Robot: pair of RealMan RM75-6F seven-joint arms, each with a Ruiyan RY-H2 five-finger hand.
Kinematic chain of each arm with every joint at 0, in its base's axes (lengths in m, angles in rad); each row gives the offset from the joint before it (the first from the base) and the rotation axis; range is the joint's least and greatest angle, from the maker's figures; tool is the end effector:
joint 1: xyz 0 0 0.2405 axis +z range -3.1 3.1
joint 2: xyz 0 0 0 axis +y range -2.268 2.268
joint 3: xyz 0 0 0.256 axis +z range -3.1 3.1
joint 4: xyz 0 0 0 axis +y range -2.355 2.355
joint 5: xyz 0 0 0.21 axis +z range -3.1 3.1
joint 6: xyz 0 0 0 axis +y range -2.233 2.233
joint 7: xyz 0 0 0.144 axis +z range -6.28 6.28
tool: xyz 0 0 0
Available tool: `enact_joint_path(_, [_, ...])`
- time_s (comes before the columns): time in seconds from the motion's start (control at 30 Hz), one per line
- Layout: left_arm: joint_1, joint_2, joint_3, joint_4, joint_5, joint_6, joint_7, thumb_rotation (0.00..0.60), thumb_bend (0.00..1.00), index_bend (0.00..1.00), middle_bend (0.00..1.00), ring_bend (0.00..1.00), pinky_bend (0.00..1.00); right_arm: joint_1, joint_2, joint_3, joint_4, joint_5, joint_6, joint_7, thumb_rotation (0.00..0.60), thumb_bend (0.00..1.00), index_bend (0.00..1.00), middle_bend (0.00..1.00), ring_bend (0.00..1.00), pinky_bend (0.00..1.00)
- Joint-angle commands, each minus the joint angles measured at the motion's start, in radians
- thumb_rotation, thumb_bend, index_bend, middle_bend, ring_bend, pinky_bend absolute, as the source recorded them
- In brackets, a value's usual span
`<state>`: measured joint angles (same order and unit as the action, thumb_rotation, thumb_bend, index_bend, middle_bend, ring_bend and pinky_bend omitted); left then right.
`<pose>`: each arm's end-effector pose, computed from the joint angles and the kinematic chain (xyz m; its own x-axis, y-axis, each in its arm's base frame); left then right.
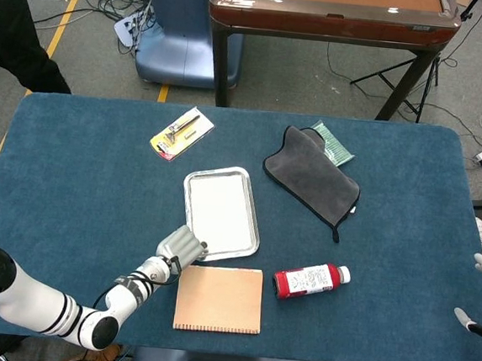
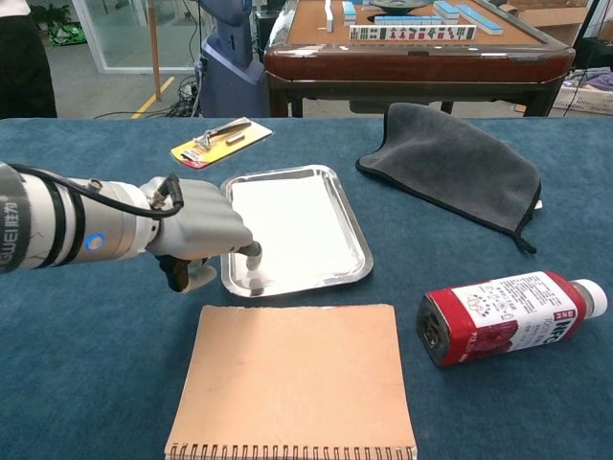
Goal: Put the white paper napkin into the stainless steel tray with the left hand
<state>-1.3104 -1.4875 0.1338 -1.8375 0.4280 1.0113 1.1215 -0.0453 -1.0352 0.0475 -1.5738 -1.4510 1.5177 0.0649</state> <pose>-0.0713 0.3043 -0.0441 0.9493 0.1662 0.2667 0.3055 -0.6869 -0.6594 -0.3485 -0.1373 0.1984 0.4452 -0.0177 0.8952 -0.8827 0.1595 0.4421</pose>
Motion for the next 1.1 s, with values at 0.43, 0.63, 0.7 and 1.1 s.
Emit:
enact_joint_path(0.43, [0.0,0.023,-0.029,-0.039,0.009,-0.004,-0.059,0.6,0.56,0.21,1.0,1.0,1.0,-0.003,0.002,0.002,0.005,-0.001,0.005,0.008,0.6,0.13,0.14,0.25,0.16,0.21])
enact_joint_path(0.63, [0.063,0.107,-0.043,-0.073,0.1,0.015,-0.186,0.6,0.56,0.19,0.95,0.97,1.0,0.002,0.008,0.005,-0.002,-0.008,0.006,0.003,0.6,0.13,0.14,0.25,0.16,0.21])
enact_joint_path(0.7, [0.088,0.136,-0.043,-0.081,0.131,0.034,-0.222,0.6,0.56,0.17,0.92,0.93,0.98,0.003,0.01,0.005,-0.004,-0.01,0.005,0.0,0.6,0.13,0.14,0.25,0.16,0.21])
enact_joint_path(1.1, [0.336,0.264,-0.014,-0.113,0.406,0.287,-0.425,0.6,0.47,0.16,0.69,0.67,0.88,0.026,0.025,0.007,-0.023,-0.029,-0.012,-0.025,0.6,0.13,0.14,0.25,0.16,0.21])
